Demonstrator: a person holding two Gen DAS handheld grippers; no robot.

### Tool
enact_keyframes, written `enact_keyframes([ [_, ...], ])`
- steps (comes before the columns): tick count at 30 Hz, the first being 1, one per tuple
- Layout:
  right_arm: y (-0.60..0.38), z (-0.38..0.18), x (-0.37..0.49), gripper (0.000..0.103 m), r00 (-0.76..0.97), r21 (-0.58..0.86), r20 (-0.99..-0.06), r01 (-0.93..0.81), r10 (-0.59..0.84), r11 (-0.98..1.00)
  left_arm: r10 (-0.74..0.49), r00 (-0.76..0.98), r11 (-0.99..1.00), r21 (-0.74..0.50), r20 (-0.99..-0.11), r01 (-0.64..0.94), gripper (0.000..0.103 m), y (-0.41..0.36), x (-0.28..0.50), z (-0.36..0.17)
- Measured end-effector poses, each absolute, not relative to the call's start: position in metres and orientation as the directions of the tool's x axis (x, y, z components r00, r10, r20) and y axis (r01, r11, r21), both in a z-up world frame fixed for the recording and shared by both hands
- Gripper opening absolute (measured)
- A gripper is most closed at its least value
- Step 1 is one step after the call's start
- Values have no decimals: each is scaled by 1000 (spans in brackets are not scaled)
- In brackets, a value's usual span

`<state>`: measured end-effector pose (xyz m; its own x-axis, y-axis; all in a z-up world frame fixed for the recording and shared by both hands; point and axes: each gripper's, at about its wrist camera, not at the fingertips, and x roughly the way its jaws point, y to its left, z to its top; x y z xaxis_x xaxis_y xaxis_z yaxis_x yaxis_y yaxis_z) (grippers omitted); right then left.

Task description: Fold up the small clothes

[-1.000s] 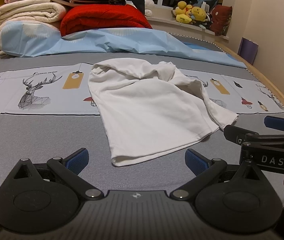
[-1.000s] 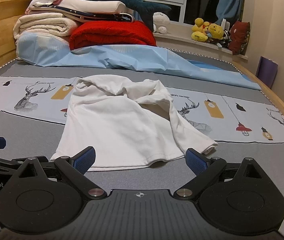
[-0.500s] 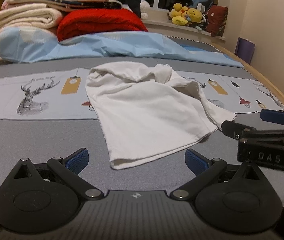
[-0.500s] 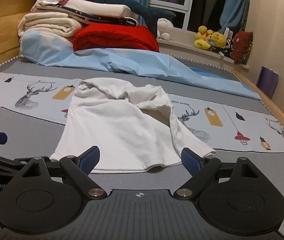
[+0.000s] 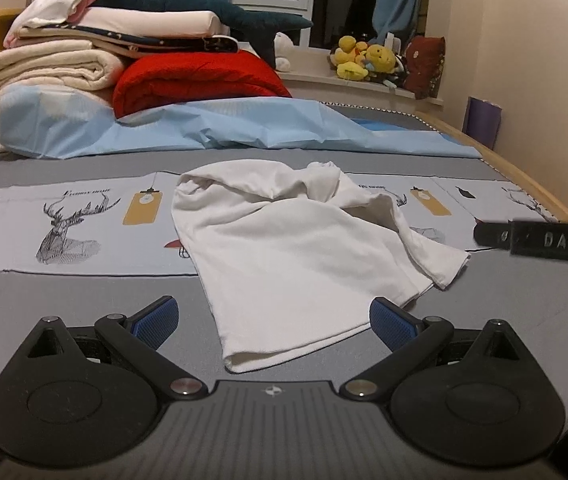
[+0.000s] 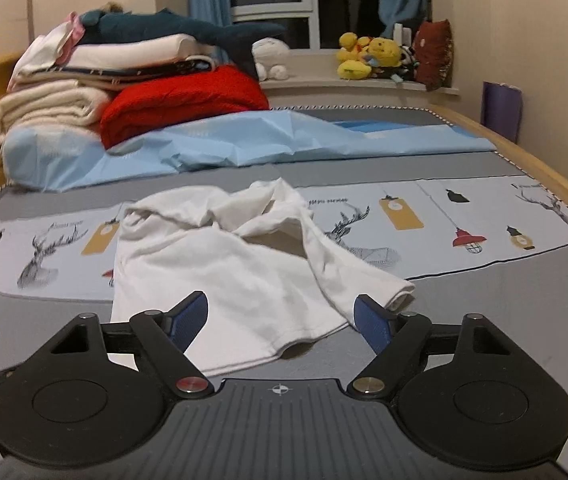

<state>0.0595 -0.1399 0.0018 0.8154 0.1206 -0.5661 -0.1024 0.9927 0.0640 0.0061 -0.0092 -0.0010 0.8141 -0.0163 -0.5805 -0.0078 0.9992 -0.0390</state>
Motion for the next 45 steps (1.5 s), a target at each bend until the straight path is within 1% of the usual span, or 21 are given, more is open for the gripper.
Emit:
enact_keyframes([
  [4,-151,17,60,81,860,77,-497,-94,120,993,-68,797,998,-54,-600,45,96,-2,16,10],
  [8,-172,38,73,81,890,55,-438,-114,126,992,-123,785,985,21,-607,171,72,3,36,20],
  [9,-178,40,79,81,893,42,-432,-123,129,992,-126,786,981,45,-605,191,68,6,40,21],
  [11,-189,42,89,77,897,17,-425,-123,119,992,-121,795,975,80,-595,209,66,19,47,23],
  [14,-208,31,97,69,891,4,-445,-100,91,995,-88,813,984,79,-576,162,66,50,59,24],
  [16,-216,19,101,62,868,10,-492,-71,67,997,-73,826,990,61,-558,128,66,69,67,25],
  [17,-218,17,104,55,855,20,-514,-68,69,997,-67,834,992,54,-548,116,66,77,71,24],
  [19,-218,18,108,55,865,39,-496,-62,73,997,-54,838,995,36,-544,88,66,91,83,21],
  [20,-215,16,110,53,866,34,-495,-58,68,998,-52,835,997,16,-548,72,66,97,89,17],
  [21,-213,14,113,50,863,29,-501,-55,62,998,-48,828,999,-12,-558,49,66,105,96,12],
  [24,-207,11,119,49,853,28,-518,-58,64,998,-51,819,997,-80,-571,6,64,134,108,7],
  [26,-204,10,121,49,854,8,-517,-63,58,998,-95,847,991,-131,-523,30,64,164,105,17],
  [27,-204,9,122,49,852,-4,-521,-63,52,998,-90,872,994,-98,-482,48,64,184,101,23],
  [29,-207,4,127,49,839,-25,-544,-57,34,998,-41,916,998,23,-399,55,64,225,85,29],
  [31,-209,-1,131,49,825,-39,-566,-42,13,998,56,936,991,137,-348,-8,64,281,67,24],
  [34,-210,-9,135,49,804,-41,-594,4,-28,999,267,922,952,224,-281,-208,71,375,40,5],
  [35,-210,-11,136,49,798,-43,-601,18,-40,999,356,897,922,253,-260,-293,77,411,32,-4],
  [36,-208,-14,137,49,792,-50,-608,32,-56,998,430,869,891,272,-246,-364,80,441,26,-11],
  [37,-206,-17,138,49,788,-61,-612,40,-69,997,515,823,848,285,-239,-447,80,476,20,-21],
  [40,-196,-23,141,50,781,-112,-615,43,-103,993,648,721,760,264,-247,-593,80,555,9,-39],
  [45,-178,-36,147,50,758,-179,-639,17,-129,984,708,656,706,240,-261,-667,81,625,3,-59],
])
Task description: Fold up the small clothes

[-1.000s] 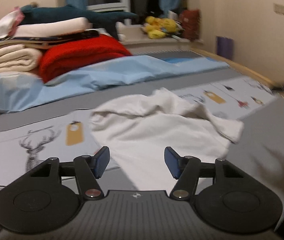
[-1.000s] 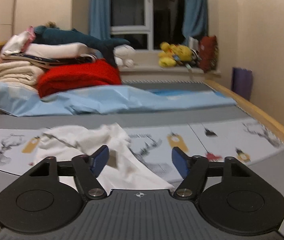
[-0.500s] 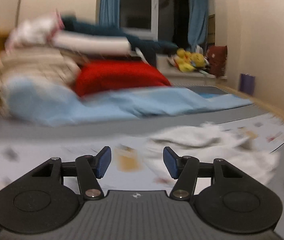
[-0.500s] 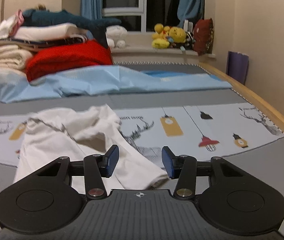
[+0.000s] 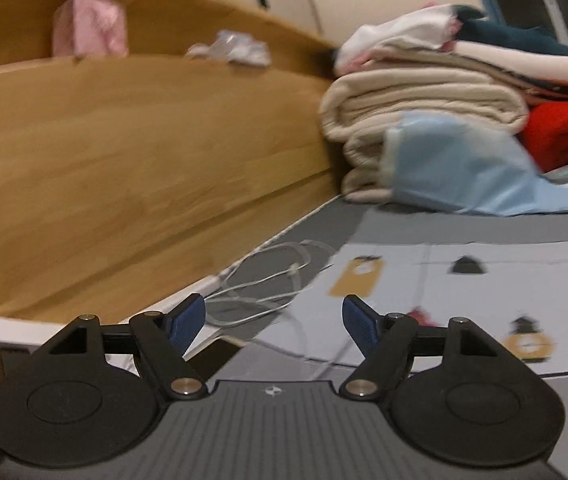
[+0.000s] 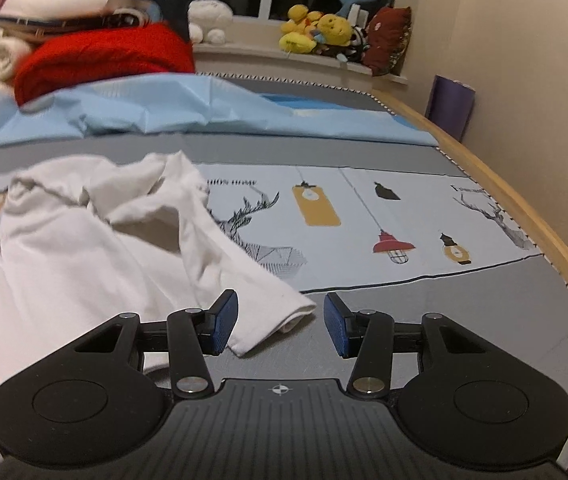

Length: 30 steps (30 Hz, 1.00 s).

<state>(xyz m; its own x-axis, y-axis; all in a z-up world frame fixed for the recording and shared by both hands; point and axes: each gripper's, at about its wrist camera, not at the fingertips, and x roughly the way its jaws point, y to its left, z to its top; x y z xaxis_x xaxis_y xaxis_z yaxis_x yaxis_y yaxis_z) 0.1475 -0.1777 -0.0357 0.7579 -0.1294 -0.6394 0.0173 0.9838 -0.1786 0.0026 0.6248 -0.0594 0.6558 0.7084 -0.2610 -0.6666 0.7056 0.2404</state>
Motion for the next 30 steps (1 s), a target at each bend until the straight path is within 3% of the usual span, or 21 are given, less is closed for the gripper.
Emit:
enact_keyframes([
  [5,-163,-44,151,50,745,-230,-653,-22,-137,973,695,616,704,179,-370,-687,81,629,-11,-84],
  [7,-161,-44,150,50,750,-229,-648,-28,-132,973,677,657,729,173,-333,-663,82,589,-24,-69],
  [8,-162,-43,150,50,752,-225,-646,-26,-129,974,653,695,754,165,-301,-636,87,564,-29,-59],
  [12,-166,-38,149,50,764,-197,-636,-26,-108,980,508,824,861,180,-251,-475,91,455,-5,-14],
  [15,-172,-33,147,50,776,-168,-624,-17,-93,986,380,874,925,123,-303,-360,91,381,24,13],
  [18,-183,-27,144,54,782,-102,-620,-2,-62,995,218,884,975,42,-413,-220,90,302,54,29],
  [22,-199,-23,139,54,773,-33,-633,11,-30,999,47,842,999,13,-538,-48,76,198,82,17],
  [25,-210,-19,131,54,783,-13,-622,4,-11,1000,-55,775,998,-26,-629,49,58,140,92,-11],
  [26,-214,-18,128,53,786,-5,-618,-5,1,1000,-93,739,996,-56,-668,76,54,122,95,-22],
  [28,-221,-16,122,37,790,10,-613,-35,33,999,-143,671,990,-108,-727,94,54,103,103,-42],
  [29,-225,-16,120,24,788,21,-613,-54,55,998,-168,641,986,-136,-749,99,54,96,107,-51],
  [30,-230,-15,118,21,786,30,-614,-67,72,997,-192,609,981,-164,-769,102,54,92,112,-62],
])
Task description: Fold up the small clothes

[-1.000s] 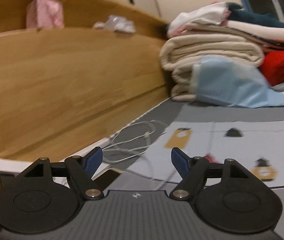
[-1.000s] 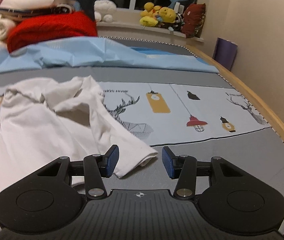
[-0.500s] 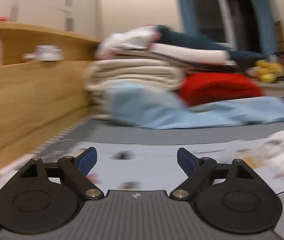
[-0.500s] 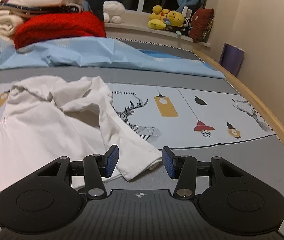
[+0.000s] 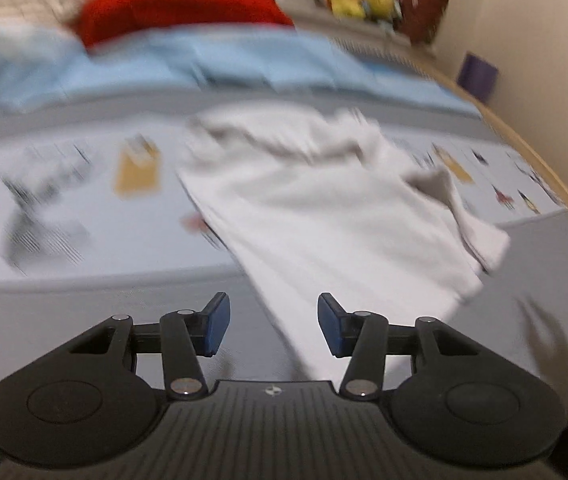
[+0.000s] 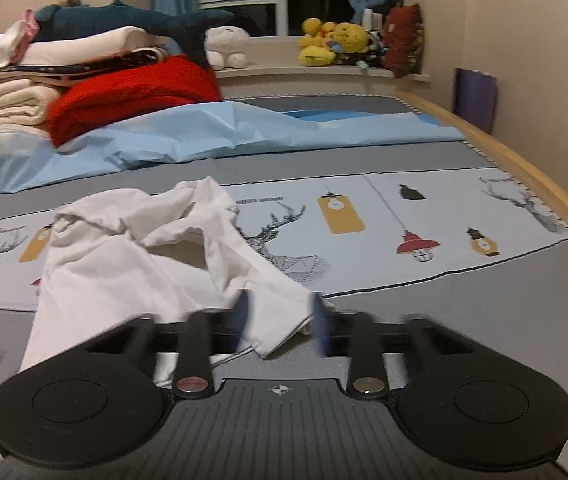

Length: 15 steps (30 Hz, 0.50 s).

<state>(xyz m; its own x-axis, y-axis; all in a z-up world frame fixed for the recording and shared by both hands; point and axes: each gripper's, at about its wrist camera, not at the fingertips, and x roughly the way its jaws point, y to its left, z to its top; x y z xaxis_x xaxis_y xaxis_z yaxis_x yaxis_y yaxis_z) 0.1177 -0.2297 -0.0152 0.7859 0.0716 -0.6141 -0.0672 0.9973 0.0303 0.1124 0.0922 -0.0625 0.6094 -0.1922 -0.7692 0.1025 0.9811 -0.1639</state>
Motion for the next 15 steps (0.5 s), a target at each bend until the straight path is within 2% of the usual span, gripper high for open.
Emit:
enact_keyframes([
  [6,-259,-13,114,22,775,87,-623,-65,105,994,-229,473,971,-233,-851,52,57,76,137,-100],
  [9,-270,-15,117,22,762,118,-637,-49,113,992,-209,387,977,-208,-898,45,55,67,150,-118],
  [10,-271,-17,118,22,758,123,-642,-50,117,991,-193,373,981,-180,-907,70,51,62,151,-121],
  [11,-271,-18,119,22,752,125,-647,-53,122,991,-169,362,984,-136,-917,114,33,54,150,-123],
  [13,-270,-21,122,22,740,124,-660,-64,130,990,-115,346,980,-48,-931,195,9,45,145,-125],
  [15,-266,-25,125,22,725,120,-675,-76,137,990,-106,352,970,-18,-930,244,6,48,139,-118],
])
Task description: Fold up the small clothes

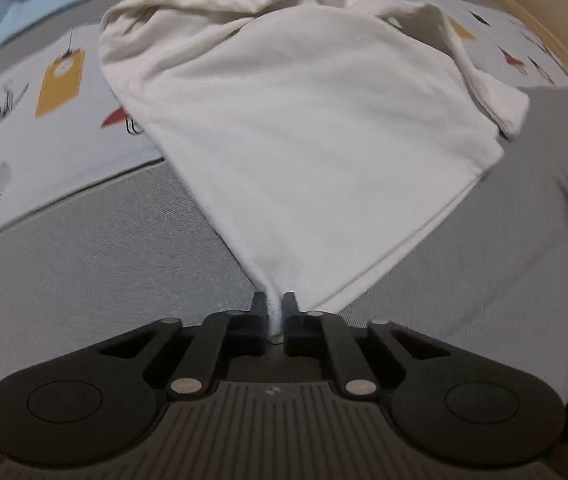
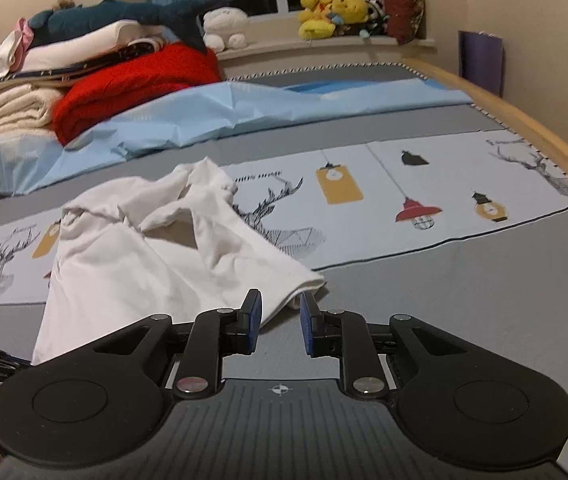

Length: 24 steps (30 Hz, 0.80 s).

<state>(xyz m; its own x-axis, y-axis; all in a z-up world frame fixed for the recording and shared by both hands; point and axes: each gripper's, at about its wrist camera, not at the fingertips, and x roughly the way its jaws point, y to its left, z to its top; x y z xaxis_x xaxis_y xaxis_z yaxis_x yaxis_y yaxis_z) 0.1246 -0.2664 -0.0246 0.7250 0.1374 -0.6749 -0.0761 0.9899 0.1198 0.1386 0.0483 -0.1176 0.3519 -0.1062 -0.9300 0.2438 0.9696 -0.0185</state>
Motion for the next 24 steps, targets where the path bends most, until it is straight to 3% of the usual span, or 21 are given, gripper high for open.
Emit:
enact_keyframes([
  [6,-245,-34,137,23,674,112,-719,-128,170,985,-159,238,936,-70,-958,345,5,88,105,-100],
  [9,-226,-40,140,26,637,104,-744,-185,200,977,-37,125,843,36,-991,537,5,94,63,-111],
  [12,-201,-49,141,33,590,77,-774,-273,231,959,29,82,788,73,-996,612,6,107,37,-115],
  [15,-173,-62,143,40,526,46,-814,-365,247,930,-64,115,831,11,-991,556,10,130,40,-92],
  [19,-143,-84,150,51,485,-57,-855,-438,183,897,-125,246,913,-14,-961,408,27,161,61,-61],
  [21,-141,-93,159,59,492,-104,-861,-417,129,903,-125,279,943,-27,-952,332,38,172,71,-55],
  [24,-146,-109,178,68,496,-157,-868,-311,19,937,-110,282,966,-35,-953,258,43,180,87,-53],
])
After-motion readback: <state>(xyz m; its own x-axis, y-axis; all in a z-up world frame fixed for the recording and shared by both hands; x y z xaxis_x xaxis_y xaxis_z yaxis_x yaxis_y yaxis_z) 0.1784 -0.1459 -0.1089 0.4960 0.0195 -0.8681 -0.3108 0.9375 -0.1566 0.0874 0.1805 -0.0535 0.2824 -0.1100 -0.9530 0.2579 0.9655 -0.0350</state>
